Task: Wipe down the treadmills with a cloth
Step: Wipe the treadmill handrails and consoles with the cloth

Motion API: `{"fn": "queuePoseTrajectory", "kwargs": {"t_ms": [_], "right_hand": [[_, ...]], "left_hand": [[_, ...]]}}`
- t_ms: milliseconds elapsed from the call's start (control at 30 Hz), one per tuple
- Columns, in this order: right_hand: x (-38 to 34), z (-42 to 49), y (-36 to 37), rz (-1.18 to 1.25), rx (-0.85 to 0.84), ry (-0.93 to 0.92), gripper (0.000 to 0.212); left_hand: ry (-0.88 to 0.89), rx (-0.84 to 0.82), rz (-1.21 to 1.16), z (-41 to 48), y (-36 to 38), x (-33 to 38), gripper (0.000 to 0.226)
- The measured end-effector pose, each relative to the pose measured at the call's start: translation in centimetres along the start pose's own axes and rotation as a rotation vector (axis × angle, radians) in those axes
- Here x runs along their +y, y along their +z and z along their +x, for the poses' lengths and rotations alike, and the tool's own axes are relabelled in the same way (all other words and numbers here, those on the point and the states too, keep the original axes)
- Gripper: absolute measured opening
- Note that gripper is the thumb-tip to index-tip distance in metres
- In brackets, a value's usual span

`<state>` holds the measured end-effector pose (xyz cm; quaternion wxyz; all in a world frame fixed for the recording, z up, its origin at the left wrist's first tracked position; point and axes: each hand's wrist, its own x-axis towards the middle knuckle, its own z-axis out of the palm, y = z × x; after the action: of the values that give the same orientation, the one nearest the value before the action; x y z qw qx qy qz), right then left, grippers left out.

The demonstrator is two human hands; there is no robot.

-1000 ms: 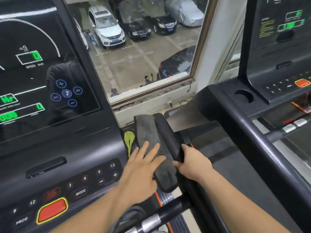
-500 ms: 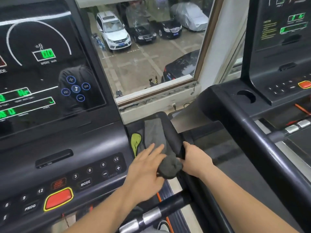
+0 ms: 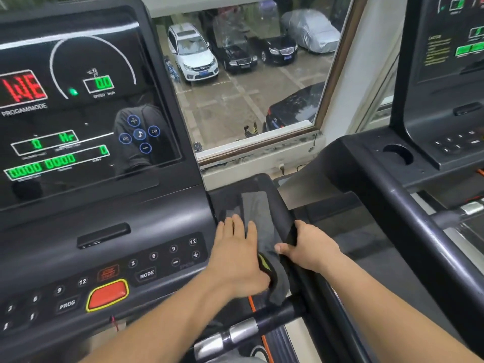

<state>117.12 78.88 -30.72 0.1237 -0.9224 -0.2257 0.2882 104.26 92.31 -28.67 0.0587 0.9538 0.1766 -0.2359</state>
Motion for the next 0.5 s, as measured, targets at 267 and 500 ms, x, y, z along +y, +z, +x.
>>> {"fn": "queuePoseTrajectory", "kwargs": {"t_ms": [267,500], "right_hand": [[0.1,0.3,0.1,-0.027,0.01,0.0,0.071],[-0.2,0.2,-0.1,-0.028,0.002,-0.001,0.062]], "left_hand": [[0.072,0.095,-0.128,2.0,-1.1,-1.5,0.08],[0.119,0.168,-0.267,3.2,-0.8,-2.7,0.056]]}}
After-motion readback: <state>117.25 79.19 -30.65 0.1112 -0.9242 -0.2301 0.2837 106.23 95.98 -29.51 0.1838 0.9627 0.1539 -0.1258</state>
